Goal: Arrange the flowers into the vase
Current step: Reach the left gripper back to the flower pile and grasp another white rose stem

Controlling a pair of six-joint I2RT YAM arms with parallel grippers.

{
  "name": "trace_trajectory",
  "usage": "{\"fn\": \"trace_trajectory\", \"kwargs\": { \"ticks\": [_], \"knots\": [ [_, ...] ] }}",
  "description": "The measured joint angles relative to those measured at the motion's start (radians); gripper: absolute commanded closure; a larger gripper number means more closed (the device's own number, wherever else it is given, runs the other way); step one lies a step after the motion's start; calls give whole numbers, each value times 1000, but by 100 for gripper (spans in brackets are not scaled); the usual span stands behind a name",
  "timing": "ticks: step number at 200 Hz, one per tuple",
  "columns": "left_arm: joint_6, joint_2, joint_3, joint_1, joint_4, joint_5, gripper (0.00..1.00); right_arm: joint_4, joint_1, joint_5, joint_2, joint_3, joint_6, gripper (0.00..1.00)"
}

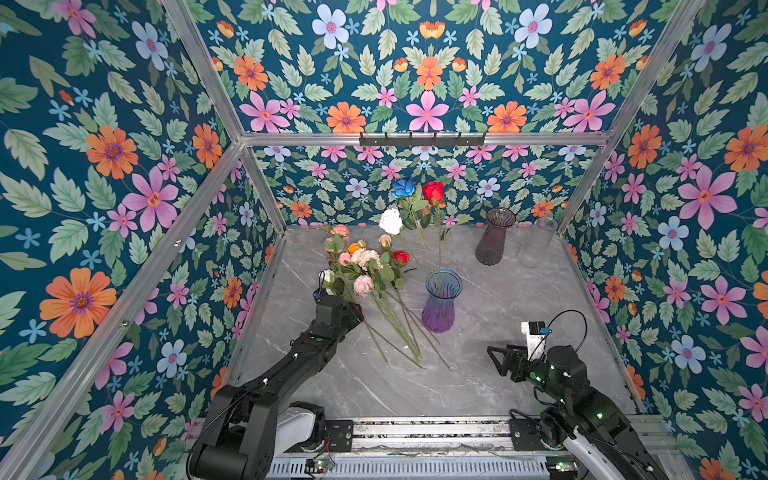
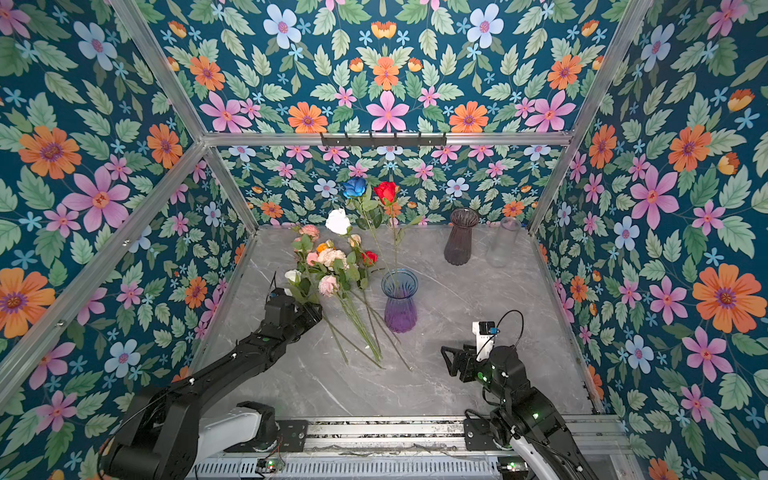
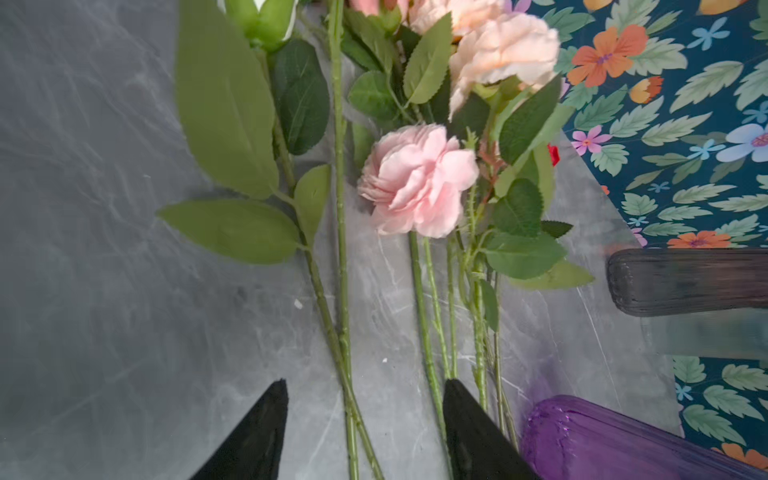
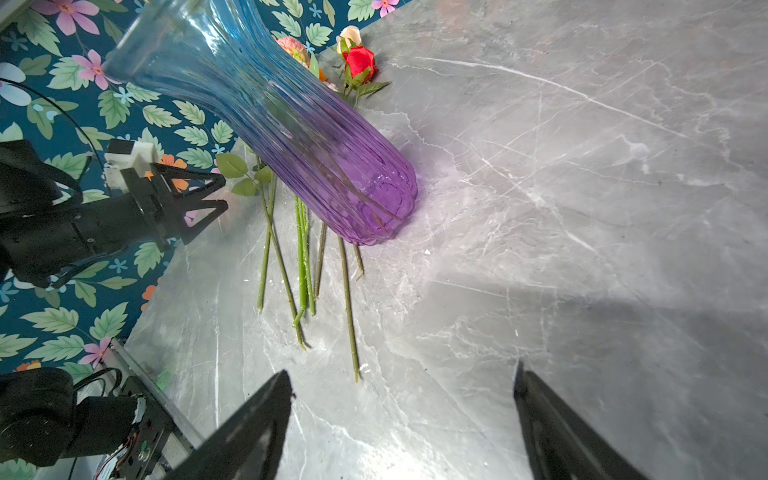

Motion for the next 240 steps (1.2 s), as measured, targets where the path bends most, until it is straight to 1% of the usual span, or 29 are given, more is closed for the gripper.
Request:
{"fn": "trace_trajectory", "kwargs": {
  "ticks": [18,50,73,90,103,120,170,180,197,221,240],
  "knots": [
    [-18,43,-6,19,43,36,39,0,0,0,0,0,0,15],
    [-53,127,-30,70,133,108,47,0,0,0,1,0,0,15],
    [-77,195,-42,97,201,160,56,0,0,0,5,0,0,15],
    [-92,241,-43,108,257,198,57,0,0,1,13,0,0,15],
    [-104,270,-43,116,302,224,55,0,1,1,18,0,0,15],
    [-109,304,-40,123,357,251,56,0,0,2,19,0,0,15],
    [-134,395,-31,167,461,300,79,0,0,2,19,0,0,15],
    [-146,414,-34,180,489,314,80,0,0,3,19,0,0,15],
    [-154,435,-40,195,533,334,84,0,0,3,20,0,0,15],
    [-156,418,-50,200,557,353,96,0,1,3,22,0,0,15],
    [-151,364,-52,200,549,356,99,0,1,3,26,0,0,15]
  ]
}}
